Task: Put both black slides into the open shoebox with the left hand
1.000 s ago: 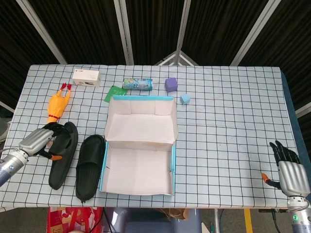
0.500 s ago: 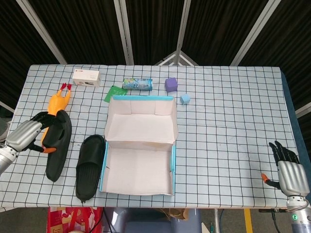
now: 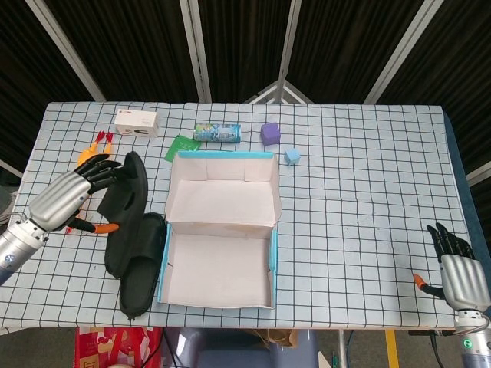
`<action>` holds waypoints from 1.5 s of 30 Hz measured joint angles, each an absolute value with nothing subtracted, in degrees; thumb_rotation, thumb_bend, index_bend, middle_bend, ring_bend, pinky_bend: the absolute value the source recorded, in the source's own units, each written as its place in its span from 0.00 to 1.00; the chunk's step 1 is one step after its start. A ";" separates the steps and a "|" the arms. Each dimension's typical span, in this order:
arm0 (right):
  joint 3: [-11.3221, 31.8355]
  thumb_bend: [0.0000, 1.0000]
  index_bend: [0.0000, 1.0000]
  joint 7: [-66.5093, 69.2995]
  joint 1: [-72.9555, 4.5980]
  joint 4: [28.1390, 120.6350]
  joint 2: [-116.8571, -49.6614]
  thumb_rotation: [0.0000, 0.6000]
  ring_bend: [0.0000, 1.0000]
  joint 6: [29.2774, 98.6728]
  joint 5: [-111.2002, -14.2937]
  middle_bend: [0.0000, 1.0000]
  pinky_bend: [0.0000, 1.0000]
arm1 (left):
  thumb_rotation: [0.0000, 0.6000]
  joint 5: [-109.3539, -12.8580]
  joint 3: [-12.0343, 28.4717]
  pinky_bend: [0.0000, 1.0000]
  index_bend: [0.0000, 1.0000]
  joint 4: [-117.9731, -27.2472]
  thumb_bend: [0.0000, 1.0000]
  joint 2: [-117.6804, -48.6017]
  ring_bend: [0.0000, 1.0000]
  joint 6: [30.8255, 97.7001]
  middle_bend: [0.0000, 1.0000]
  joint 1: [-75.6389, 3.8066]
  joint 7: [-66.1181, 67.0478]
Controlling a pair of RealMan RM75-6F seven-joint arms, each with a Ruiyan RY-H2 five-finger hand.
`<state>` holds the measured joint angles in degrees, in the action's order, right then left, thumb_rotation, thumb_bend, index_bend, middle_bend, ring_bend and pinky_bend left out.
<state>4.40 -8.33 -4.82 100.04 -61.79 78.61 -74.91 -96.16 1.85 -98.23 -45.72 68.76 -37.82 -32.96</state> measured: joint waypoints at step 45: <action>5.23 0.24 0.00 -4.23 -5.35 99.65 -59.70 1.00 0.10 75.82 -72.12 0.03 0.11 | 1.00 -95.47 9.11 0.11 0.34 -116.50 0.58 -65.11 0.13 49.61 0.62 -53.40 15.55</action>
<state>5.23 -4.23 -5.35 99.65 -59.70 75.82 -72.12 -95.47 9.11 -116.50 -65.11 49.61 -53.40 15.55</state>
